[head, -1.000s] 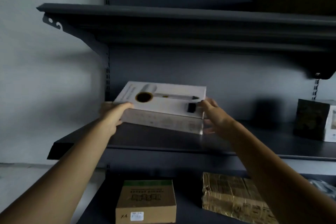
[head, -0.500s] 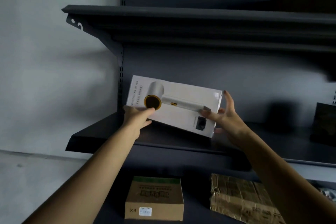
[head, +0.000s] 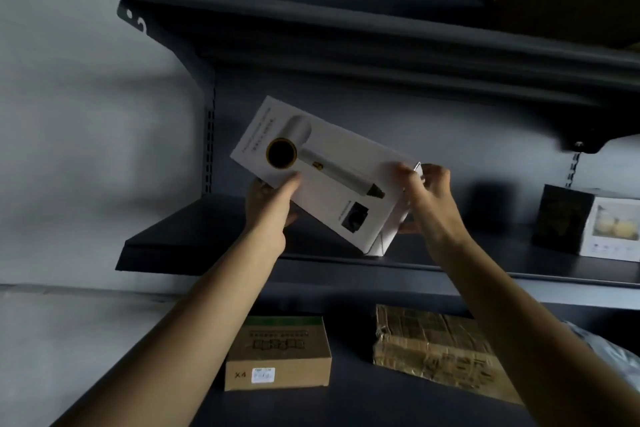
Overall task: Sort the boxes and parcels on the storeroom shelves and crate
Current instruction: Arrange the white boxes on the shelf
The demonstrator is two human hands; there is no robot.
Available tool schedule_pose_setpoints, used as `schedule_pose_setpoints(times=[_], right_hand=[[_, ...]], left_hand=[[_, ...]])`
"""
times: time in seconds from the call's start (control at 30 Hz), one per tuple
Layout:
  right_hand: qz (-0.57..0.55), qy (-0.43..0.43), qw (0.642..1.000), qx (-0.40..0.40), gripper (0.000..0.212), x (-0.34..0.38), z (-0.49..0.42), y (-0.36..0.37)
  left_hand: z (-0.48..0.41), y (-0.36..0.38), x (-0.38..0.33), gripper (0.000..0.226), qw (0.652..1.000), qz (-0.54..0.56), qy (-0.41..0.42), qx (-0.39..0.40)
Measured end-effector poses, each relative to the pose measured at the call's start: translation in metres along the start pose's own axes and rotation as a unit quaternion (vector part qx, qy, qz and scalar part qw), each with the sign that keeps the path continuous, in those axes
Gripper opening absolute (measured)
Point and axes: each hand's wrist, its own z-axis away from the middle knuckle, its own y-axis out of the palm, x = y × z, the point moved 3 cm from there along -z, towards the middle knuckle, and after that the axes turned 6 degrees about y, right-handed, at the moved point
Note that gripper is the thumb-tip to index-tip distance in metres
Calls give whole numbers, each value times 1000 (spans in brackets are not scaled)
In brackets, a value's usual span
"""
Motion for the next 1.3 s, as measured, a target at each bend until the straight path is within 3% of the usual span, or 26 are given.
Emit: schedule_pose_setpoints(times=[0.1,0.2,0.37,0.47,0.6,0.67,0.73,0.87,0.97,1.07,1.17,1.3], right_hand=[[-33,25,999,22,40,6,20,-6],[-36,62,995,73,39,1,40,-20],[42,113,979,165,39,-17,64,-69],[35,152,958,240,46,-33,82,-92],[-15,130,947,292,58,-53,109,-112],[-54,116,948,293,55,-62,122,-119],[-73,111,952,277,65,-71,134,-122],[-70,97,955,271,84,-79,157,-117],[-38,62,962,262,59,-77,168,-111],[-31,44,969,241,77,-79,170,-105],[-68,33,973,216,65,-72,173,-101],[-49,18,983,178,75,-69,174,-89]], left_hand=[[27,12,-12,71,999,16,-40,23],[52,20,-21,57,998,31,-45,37],[101,31,-22,42,997,-60,6,55],[137,39,-14,40,993,-107,19,44],[191,52,4,47,989,-137,42,42],[211,50,13,54,988,-144,33,36],[228,49,17,53,980,-193,35,32],[248,51,13,43,929,-352,113,-15],[252,51,15,84,908,-406,104,-9],[258,55,18,109,890,-450,60,39],[254,51,16,121,872,-485,22,55],[246,42,9,106,919,-379,14,106]])
